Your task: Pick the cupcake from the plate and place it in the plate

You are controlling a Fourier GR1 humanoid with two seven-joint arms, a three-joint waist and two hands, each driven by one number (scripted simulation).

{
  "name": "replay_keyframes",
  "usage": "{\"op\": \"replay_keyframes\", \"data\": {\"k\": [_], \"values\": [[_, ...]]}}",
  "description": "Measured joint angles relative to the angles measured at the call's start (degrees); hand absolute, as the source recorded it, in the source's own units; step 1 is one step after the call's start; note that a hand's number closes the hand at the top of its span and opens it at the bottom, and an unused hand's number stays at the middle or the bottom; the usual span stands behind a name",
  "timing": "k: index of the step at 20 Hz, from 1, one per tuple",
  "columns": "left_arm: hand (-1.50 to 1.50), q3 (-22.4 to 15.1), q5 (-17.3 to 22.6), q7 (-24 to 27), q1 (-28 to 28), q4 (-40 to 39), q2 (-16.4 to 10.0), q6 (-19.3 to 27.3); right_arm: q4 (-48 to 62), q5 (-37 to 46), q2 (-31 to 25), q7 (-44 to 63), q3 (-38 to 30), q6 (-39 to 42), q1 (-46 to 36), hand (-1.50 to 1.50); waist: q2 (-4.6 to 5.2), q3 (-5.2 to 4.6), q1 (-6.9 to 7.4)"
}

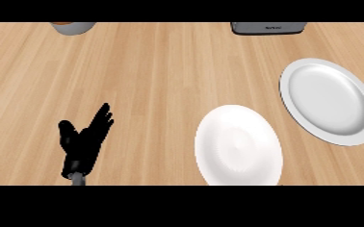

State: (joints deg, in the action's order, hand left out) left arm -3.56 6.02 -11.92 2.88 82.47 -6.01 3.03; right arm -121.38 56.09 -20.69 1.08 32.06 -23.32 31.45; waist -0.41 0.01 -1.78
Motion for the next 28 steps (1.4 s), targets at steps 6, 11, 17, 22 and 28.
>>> {"op": "replay_keyframes", "data": {"k": [6, 11, 17, 22, 28], "values": [[0.0, 0.5, 0.5, -1.5, -1.3, 0.4, -0.5, -0.6, -5.7, -13.5, -2.0, -2.1, -7.8, -4.8, 4.6, 1.5, 0.22, 0.04, 0.75], [0.0, 0.0, -0.1, -0.7, -0.8, -0.1, 0.2, -0.6, -3.0, -29.6, -2.3, -6.5, -16.7, -5.8, 2.4, 1.5, 0.3, 0.08, 1.21], [0.0, 0.8, 0.2, -1.4, -1.7, -0.1, -0.5, -1.3, 9.9, -42.7, -3.2, -12.4, -29.7, -3.7, -8.6, 1.5, 0.42, 0.07, 1.84], [0.0, 0.0, -0.5, -1.0, -2.4, -0.7, 0.5, -1.1, 26.4, -48.2, -4.3, -18.0, -38.9, -2.8, -20.6, 1.5, 0.56, 0.08, 2.37], [0.0, 0.0, -0.6, -1.6, -2.4, 0.0, 0.4, -1.4, 49.5, -52.0, -7.6, -26.7, -45.9, 1.3, -35.8, 1.5, 0.64, 0.08, 2.76]]}}
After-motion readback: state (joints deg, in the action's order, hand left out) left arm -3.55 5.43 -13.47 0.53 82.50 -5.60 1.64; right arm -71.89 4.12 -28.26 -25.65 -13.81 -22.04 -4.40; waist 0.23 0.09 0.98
